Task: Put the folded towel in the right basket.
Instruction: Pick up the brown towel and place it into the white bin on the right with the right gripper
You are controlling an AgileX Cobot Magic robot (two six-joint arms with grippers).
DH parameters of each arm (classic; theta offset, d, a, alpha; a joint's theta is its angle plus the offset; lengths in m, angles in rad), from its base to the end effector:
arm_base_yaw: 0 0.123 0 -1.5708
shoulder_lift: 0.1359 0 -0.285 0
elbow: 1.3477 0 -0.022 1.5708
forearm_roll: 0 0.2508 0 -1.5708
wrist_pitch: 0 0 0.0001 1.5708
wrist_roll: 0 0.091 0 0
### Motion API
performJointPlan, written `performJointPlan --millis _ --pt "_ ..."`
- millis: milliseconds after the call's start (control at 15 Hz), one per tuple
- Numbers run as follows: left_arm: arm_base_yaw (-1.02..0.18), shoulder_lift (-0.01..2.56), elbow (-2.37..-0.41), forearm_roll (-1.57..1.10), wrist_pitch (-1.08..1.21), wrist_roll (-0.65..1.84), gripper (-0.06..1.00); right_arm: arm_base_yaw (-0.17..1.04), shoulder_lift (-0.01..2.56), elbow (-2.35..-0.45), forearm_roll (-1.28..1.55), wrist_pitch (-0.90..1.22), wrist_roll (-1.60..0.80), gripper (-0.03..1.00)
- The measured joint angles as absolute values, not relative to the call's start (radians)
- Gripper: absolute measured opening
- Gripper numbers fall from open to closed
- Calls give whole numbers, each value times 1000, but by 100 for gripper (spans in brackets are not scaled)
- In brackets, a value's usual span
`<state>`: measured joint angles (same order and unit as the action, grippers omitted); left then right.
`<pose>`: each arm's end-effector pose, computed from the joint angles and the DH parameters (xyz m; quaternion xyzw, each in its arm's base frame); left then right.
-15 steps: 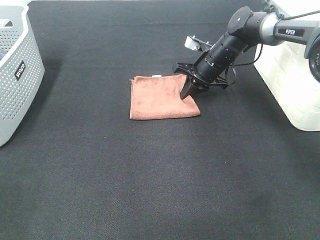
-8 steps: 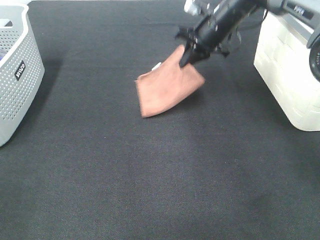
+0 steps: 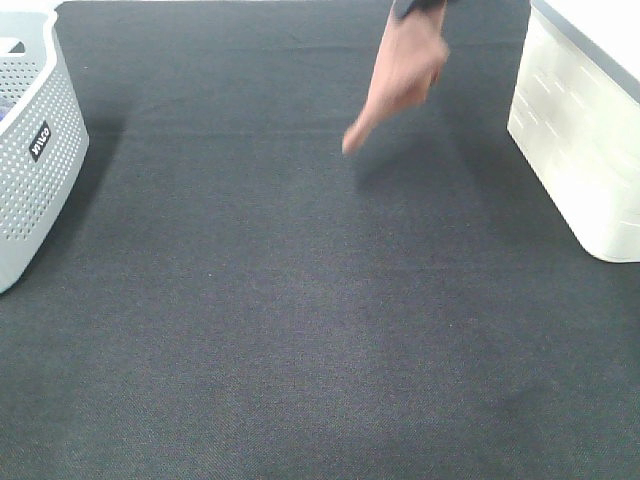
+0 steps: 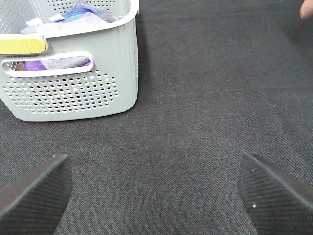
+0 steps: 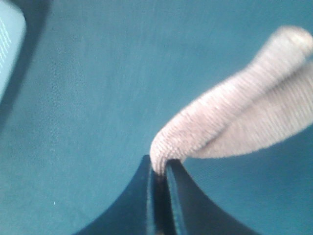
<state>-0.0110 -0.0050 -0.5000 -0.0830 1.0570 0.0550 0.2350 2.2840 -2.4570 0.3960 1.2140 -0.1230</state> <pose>-0.0057 -0.0065 0.2778 0.0297 0.8497 -0.0299 0.5256 0.4801 0.1488 0.3292 -0.1570 0.9209 0.2128 0.2862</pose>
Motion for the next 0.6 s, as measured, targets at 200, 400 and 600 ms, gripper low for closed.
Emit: performJointPlan --millis 200,400,600 --pt "-11 -5 -500 -83 1057 55 87 230 2159 -2457 299 1215 -122 0" --pt "-11 -5 -500 -83 1057 55 87 155 2091 -2457 292 1217 -122 0" --pt "-11 -5 -500 -83 1057 55 87 10 2064 -2457 317 1217 -122 0"
